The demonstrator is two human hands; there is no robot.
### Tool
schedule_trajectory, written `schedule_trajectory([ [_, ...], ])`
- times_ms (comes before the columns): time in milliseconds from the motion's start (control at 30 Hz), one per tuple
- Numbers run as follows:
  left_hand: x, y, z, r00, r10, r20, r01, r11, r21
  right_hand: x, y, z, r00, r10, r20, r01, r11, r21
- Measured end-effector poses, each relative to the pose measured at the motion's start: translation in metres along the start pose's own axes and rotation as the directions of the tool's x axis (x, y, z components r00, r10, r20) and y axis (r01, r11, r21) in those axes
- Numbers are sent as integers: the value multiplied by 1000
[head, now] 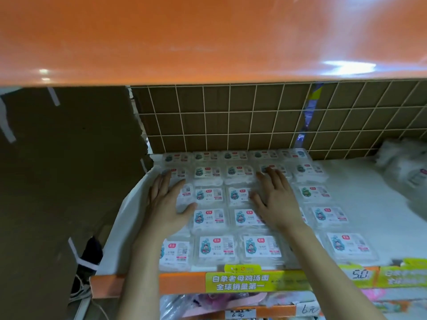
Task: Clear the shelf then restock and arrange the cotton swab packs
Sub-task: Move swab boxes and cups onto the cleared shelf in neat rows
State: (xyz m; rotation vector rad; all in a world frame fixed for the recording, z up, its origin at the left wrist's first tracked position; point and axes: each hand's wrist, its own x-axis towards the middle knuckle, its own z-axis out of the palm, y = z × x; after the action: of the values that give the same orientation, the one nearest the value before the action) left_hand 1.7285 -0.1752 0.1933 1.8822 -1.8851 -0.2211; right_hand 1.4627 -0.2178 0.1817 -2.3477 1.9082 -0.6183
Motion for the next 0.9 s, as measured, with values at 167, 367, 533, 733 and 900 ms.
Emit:
schedule_trajectory([
  [167,6,0,-1,1000,-8,11,8,1000,-13,0,1,0,1000,-8,6,8,1000,-5],
  [367,9,9,-9,999,-14,37,10,992,123,-1,0,-2,1000,-10,11,10,1000,3],
  [533,6,42,-8,999,41,-5,-40,994,99,-1,-1,-11,997,-32,75,29,999,44],
  [733,3,107,23,998,66,11,-67,995,68,-6,25,-49,993,-116,-10,116,983,142],
  [900,-6,185,64,994,79,69,-82,996,36,-43,96,-87,989,-100,-111,111,989,100],
])
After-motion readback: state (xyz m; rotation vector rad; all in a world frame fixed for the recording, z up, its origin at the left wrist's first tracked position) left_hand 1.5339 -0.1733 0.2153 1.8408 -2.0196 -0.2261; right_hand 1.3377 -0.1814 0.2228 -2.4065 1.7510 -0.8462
